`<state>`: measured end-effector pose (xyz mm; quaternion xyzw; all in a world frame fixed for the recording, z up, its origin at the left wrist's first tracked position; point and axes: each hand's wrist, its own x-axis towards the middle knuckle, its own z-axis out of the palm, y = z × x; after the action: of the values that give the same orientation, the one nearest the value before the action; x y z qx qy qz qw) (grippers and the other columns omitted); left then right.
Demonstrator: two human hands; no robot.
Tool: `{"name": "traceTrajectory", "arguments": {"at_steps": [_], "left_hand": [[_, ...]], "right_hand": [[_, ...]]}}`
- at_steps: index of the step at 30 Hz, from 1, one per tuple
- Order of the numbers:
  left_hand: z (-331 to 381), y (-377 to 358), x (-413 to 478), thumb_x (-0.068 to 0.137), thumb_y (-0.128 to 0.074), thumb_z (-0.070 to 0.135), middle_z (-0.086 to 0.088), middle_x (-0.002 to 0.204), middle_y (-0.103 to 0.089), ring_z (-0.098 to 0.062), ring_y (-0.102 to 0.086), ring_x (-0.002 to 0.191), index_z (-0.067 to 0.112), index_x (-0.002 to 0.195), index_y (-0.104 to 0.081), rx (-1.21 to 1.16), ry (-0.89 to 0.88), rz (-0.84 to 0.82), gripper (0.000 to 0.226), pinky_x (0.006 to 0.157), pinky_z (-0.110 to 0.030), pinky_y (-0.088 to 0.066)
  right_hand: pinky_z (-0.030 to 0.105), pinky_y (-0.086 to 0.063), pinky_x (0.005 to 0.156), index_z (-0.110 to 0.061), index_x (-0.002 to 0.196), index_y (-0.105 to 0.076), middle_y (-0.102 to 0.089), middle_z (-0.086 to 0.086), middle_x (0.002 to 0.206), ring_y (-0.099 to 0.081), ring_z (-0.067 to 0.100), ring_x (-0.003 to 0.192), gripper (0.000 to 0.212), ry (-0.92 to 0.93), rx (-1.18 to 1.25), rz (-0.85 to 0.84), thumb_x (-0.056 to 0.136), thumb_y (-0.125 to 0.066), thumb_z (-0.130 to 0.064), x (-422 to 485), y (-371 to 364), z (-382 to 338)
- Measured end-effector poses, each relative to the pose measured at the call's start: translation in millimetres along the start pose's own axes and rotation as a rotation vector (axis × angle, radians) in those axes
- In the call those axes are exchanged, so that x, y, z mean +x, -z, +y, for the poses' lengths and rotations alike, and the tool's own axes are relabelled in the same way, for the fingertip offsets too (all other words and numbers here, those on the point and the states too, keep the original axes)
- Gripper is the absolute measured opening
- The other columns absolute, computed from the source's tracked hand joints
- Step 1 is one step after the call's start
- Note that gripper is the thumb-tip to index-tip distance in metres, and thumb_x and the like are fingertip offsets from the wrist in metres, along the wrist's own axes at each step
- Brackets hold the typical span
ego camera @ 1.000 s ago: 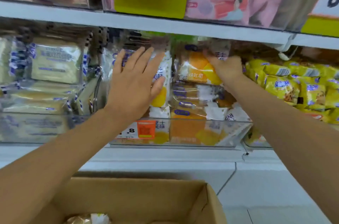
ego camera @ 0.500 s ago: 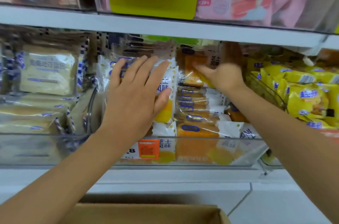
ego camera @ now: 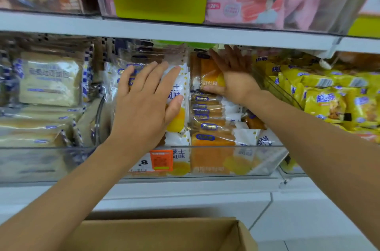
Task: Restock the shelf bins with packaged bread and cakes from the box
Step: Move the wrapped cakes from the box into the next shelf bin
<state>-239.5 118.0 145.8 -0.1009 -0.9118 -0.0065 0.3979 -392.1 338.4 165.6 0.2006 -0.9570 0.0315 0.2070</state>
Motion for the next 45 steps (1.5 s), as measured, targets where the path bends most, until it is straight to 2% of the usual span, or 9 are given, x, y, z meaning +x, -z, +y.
{"name": "traceTrajectory", "arguments": {"at_steps": [3, 7, 13, 20, 24, 28, 33, 39, 45], "left_hand": [[1, 4, 0, 0.098, -0.019, 0.043, -0.006, 0.150, -0.043, -0.024, -0.033, 0.142, 0.018, 0.149, -0.038, -0.075, 0.012, -0.044, 0.060, 0.118, -0.052, -0.014], [-2, 15, -6, 0.090, -0.033, 0.033, -0.007, 0.162, -0.019, -0.020, -0.010, 0.151, 0.018, 0.155, -0.024, -0.225, 0.022, -0.057, 0.067, 0.122, -0.048, 0.001], [-19, 34, -45, 0.081, -0.072, 0.023, -0.009, 0.125, -0.056, -0.031, -0.050, 0.115, 0.016, 0.124, -0.057, -0.117, 0.211, 0.091, 0.046, 0.097, -0.042, -0.034], [-30, 50, -57, 0.087, -0.070, 0.031, -0.001, 0.131, -0.055, -0.024, -0.051, 0.122, 0.021, 0.127, -0.059, -0.278, 0.218, -0.113, 0.043, 0.106, -0.040, -0.034], [-25, 63, -103, 0.086, -0.072, 0.023, -0.004, 0.107, -0.060, -0.021, -0.057, 0.094, 0.015, 0.112, -0.065, -0.456, 0.325, -0.090, 0.029, 0.087, -0.034, -0.047], [-20, 57, -198, 0.087, -0.072, 0.032, 0.002, 0.105, -0.057, -0.012, -0.055, 0.087, 0.019, 0.109, -0.062, -0.628, 0.657, -0.320, 0.027, 0.079, -0.028, -0.045], [-33, 30, -331, 0.083, -0.076, 0.032, 0.000, 0.111, -0.062, -0.015, -0.061, 0.101, 0.018, 0.117, -0.063, -0.623, 0.990, -0.687, 0.039, 0.084, -0.025, -0.046], [-35, -9, -427, 0.085, -0.072, 0.003, -0.006, 0.119, -0.052, -0.015, -0.050, 0.104, 0.003, 0.133, -0.048, -0.766, 1.162, -1.042, 0.054, 0.062, -0.003, -0.041], [-41, -34, -475, 0.082, -0.078, 0.028, -0.004, 0.148, -0.038, -0.023, -0.036, 0.138, 0.014, 0.147, -0.037, -0.666, 1.010, -1.318, 0.078, 0.105, -0.026, -0.032]], "right_hand": [[0.051, 0.002, 0.121, -0.039, 0.154, 0.000, 0.004, 0.005, 0.164, 0.007, 0.027, 0.150, 0.096, 0.011, -0.012, 0.042, 0.080, -0.051, -0.074, -15, 11, -7], [0.040, -0.027, 0.112, -0.029, 0.154, -0.020, -0.043, 0.014, 0.142, -0.035, 0.030, 0.135, 0.074, 0.018, 0.342, 0.058, 0.093, -0.051, -0.056, -56, 35, -35], [0.029, -0.032, 0.108, -0.034, 0.151, -0.023, -0.030, -0.003, 0.156, -0.031, 0.014, 0.140, 0.067, 0.107, 0.611, 0.032, 0.094, -0.054, -0.050, -108, 55, -98], [0.039, -0.032, 0.112, -0.033, 0.149, -0.031, -0.027, 0.005, 0.155, -0.028, 0.024, 0.141, 0.063, -0.045, 0.527, 0.076, 0.094, -0.062, -0.032, -118, 50, -127], [0.035, -0.052, 0.085, -0.020, 0.119, -0.060, -0.052, -0.001, 0.120, -0.055, 0.015, 0.103, 0.030, -0.103, 0.636, 0.319, 0.090, -0.063, -0.016, -160, 47, -153], [0.024, -0.041, 0.072, -0.017, 0.104, -0.064, -0.050, -0.014, 0.092, -0.050, 0.009, 0.081, 0.016, -0.122, 0.729, 0.053, 0.089, -0.063, -0.011, -228, 4, -181], [0.020, -0.041, 0.078, -0.024, 0.111, -0.064, -0.050, -0.013, 0.107, -0.056, 0.006, 0.095, 0.020, -0.141, 0.605, -0.439, 0.091, -0.061, -0.020, -317, -86, -200], [0.029, -0.041, 0.096, -0.015, 0.118, -0.062, -0.051, 0.006, 0.130, -0.052, 0.023, 0.120, 0.025, -0.178, 0.514, -0.894, 0.093, -0.061, -0.021, -385, -171, -217], [0.029, -0.045, 0.092, -0.020, 0.110, -0.065, -0.053, 0.000, 0.121, -0.055, 0.018, 0.109, 0.018, -0.232, 0.576, -0.979, 0.092, -0.064, -0.023, -416, -200, -235]]}}
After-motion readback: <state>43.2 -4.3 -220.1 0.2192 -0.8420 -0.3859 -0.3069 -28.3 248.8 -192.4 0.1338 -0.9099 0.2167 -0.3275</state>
